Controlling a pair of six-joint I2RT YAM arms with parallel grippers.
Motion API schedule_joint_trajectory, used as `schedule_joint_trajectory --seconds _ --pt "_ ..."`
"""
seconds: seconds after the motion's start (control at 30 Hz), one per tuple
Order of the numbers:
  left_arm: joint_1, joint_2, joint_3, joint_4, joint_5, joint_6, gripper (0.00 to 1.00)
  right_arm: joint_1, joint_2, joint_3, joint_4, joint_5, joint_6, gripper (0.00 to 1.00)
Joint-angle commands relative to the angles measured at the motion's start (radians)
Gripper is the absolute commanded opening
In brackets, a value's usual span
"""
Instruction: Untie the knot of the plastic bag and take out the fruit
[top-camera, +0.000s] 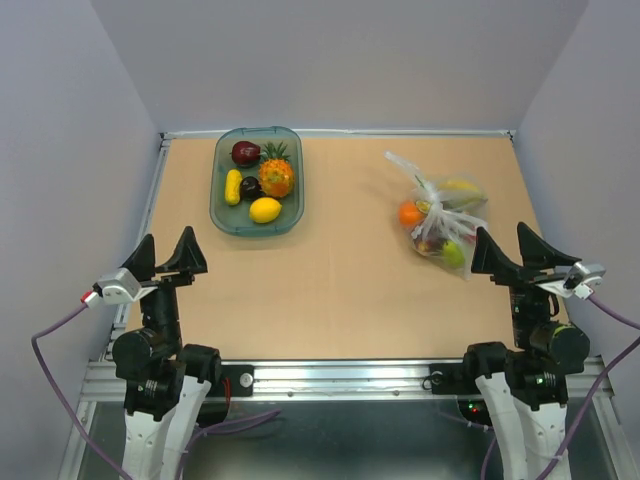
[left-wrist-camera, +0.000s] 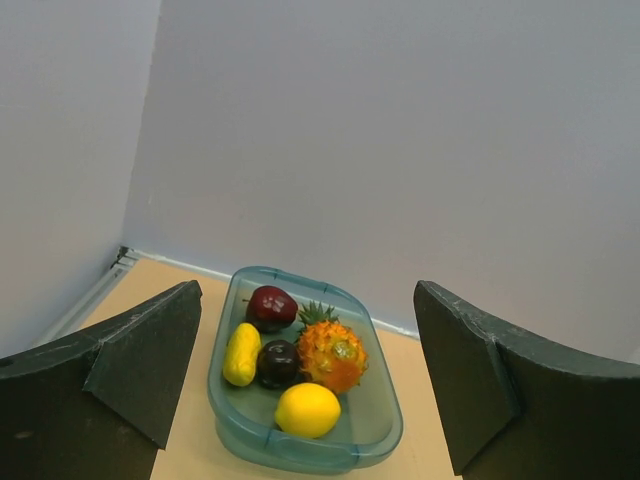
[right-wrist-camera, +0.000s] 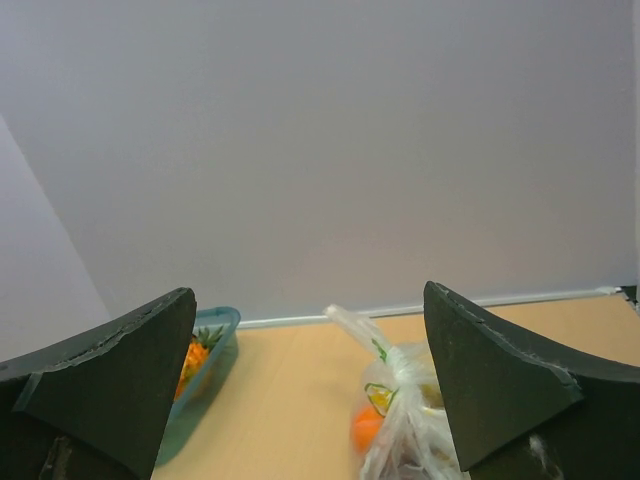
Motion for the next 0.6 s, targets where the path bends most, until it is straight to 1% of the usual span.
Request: schedule_joint_trajectory --seconds 0.0,0.07,0.1,0.13,0.23,0.27,0.33,0.37,0.43,0.47,0.5,0.57 --pt "0.009 -0.059 0.007 0.053 0.023 0.011 0.99 0.001 0.016 -0.015 0.056 -0.003 0.033 1.00" --pt "0.009 -0.039 0.006 0.053 0.026 0.007 0.99 0.004 0.035 -0.024 0.062 0.014 0.070 1.00" --pt "0.009 -0.030 0.006 0.053 0.026 0.004 0.99 0.003 0.050 -0.025 0.062 0.054 0.094 1.00" --pt "0.009 -0.014 0.009 0.048 0.029 0.001 0.99 0.003 0.094 -0.025 0.061 0.060 0.135 1.00" --pt "0.010 0.079 0.021 0.025 0.040 -0.019 0.99 0.003 0.202 -0.011 0.068 0.036 0.180 1.00" --pt "0.012 0.100 0.030 0.017 0.042 -0.025 0.99 0.003 0.304 0.024 0.068 0.027 0.197 1.00" --pt "0.013 0.170 0.046 -0.018 0.055 -0.036 0.99 0.004 0.407 0.069 0.051 -0.005 0.206 1.00" --pt "0.012 0.194 0.058 -0.039 0.063 -0.036 0.99 0.003 0.520 0.112 0.041 -0.015 0.223 1.00" --pt "0.012 0.260 0.079 -0.058 0.086 -0.033 0.99 0.004 0.626 0.156 0.019 -0.004 0.275 1.00" --pt "0.012 0.282 0.082 -0.067 0.097 -0.032 0.99 0.003 0.723 0.197 0.013 -0.006 0.288 1.00" --pt "0.013 0.326 0.090 -0.084 0.121 -0.032 0.99 0.003 0.781 0.219 0.002 -0.006 0.301 1.00" --pt "0.015 0.367 0.105 -0.099 0.154 -0.027 0.99 0.003 0.881 0.265 -0.018 -0.001 0.308 1.00"
